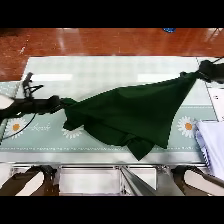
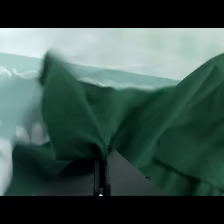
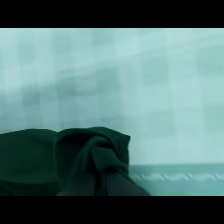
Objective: Fold the shirts.
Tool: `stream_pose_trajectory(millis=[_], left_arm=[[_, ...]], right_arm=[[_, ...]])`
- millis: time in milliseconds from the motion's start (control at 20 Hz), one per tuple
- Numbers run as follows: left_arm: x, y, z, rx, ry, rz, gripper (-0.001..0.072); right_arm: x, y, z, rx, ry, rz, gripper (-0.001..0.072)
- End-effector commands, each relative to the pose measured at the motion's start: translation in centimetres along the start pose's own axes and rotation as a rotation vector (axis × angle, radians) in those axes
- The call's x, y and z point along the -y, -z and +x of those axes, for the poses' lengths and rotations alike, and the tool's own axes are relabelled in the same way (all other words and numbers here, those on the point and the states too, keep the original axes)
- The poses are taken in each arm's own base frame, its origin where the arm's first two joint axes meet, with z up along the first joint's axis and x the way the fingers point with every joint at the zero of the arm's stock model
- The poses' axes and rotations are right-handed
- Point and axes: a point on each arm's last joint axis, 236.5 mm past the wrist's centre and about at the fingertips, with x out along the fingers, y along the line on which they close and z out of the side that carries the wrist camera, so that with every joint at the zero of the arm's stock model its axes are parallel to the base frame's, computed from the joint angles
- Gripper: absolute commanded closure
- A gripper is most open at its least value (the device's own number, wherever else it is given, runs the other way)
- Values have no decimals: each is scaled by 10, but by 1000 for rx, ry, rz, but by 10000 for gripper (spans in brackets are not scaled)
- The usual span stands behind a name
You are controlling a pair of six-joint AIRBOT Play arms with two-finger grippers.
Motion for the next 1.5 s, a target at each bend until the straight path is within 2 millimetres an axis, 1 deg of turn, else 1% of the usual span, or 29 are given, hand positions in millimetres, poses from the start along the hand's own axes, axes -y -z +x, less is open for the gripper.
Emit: stream_pose_trajectory(millis=[0, 100, 150, 200, 250, 300, 350, 400, 500, 550, 600, 700, 800, 900, 1000, 1100, 1150, 1250, 1350, 1400, 1450], left_arm=[[-11, -14, 60, -88, -28, -20, 682], [-6, -29, 71, -104, -21, -11, 682], [-3, -38, 72, -102, -16, -6, 672], [0, -46, 69, -102, -7, 0, 555], [0, -52, 61, -110, -7, 15, 343], [-5, -57, 49, -129, -26, 38, 204], [-18, -60, 33, -161, -65, 58, 204], [-37, -63, 16, -182, -113, 57, 204], [-70, -73, -10, -156, -158, -34, 204], [-77, -77, -15, -133, -133, -90, 204], [-78, -80, -16, -115, -90, -141, 204], [-67, -80, -8, -124, 21, -196, 204], [-53, -73, 6, -176, 111, -219, 204], [-41, -73, 21, -186, 179, -163, 204], [-35, -77, 33, -177, 234, -152, 204], [-42, -77, 41, -208, 270, -185, 204], [-41, -72, 45, -235, 296, -196, 204], [-39, -59, 53, -293, 328, -194, 204], [-40, -57, 62, -300, 338, -187, 208], [-40, -59, 64, -296, 343, -195, 260], [-40, -59, 65, -295, 346, -202, 436]], right_arm=[[-1, -25, 70, -59, -150, 121, 692], [-5, -29, 88, -79, -211, 181, 687], [-4, -30, 94, -81, -220, 196, 539], [-1, -30, 94, -80, -215, 199, 295], [3, -28, 89, -91, -219, 204, 292], [15, -25, 80, -110, -214, 219, 292], [29, -22, 67, -121, -204, 236, 293], [48, -13, 51, -148, -180, 247, 293], [84, 15, 30, -200, -81, 259, 294], [99, 33, 24, -210, -34, 272, 294], [108, 51, 23, -212, -9, 289, 294], [111, 88, 28, -203, -13, 337, 295], [109, 125, 35, -220, -15, 364, 295], [102, 156, 39, -266, -29, 363, 296], [97, 178, 40, -301, -38, 378, 296], [93, 194, 41, -332, -43, 411, 300], [91, 199, 41, -349, -49, 416, 301], [90, 201, 41, -356, -51, 429, 301], [90, 201, 41, -355, -49, 441, 301], [90, 201, 41, -359, -48, 444, 301], [90, 203, 40, -368, -45, 445, 301]])
